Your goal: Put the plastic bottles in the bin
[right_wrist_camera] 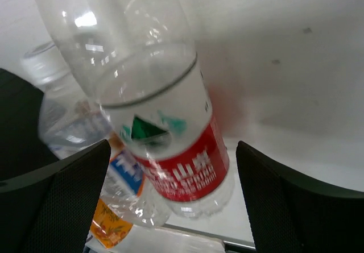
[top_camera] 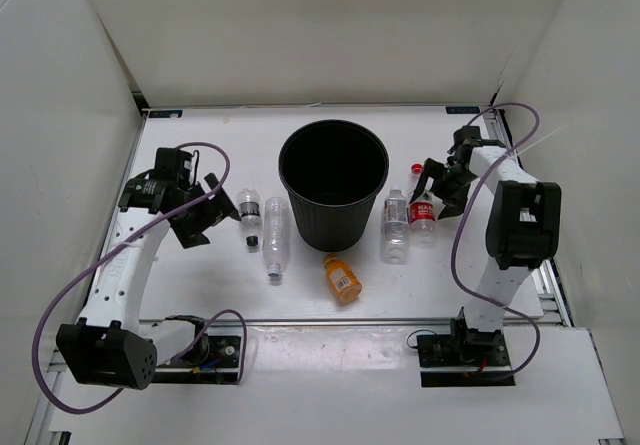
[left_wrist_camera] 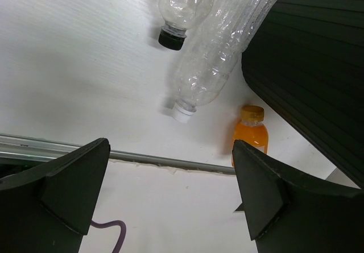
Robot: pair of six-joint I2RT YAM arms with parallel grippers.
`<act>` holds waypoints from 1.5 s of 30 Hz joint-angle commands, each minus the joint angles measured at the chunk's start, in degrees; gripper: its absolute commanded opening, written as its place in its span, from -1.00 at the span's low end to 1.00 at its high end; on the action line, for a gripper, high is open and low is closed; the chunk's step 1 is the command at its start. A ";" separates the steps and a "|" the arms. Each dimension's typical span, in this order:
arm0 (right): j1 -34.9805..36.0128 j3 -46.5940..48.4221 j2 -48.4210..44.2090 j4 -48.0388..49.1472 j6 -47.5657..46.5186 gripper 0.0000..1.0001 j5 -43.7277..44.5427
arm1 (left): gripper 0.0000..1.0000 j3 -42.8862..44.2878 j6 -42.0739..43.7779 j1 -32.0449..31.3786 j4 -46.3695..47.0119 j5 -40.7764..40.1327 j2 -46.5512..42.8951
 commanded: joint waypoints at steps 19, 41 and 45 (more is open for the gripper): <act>-2.87 8.71 -18.65 -7.08 8.17 0.04 -5.20 | 1.00 -7.35 -1.62 0.86 13.70 8.70 -0.64; 34.83 49.59 -6.29 -13.60 7.22 1.00 0.14 | 0.94 -14.31 -1.44 0.86 26.10 9.85 3.82; 33.08 48.72 -10.25 -13.07 6.17 1.00 1.37 | 0.94 -11.50 -0.30 -0.36 27.24 7.13 6.98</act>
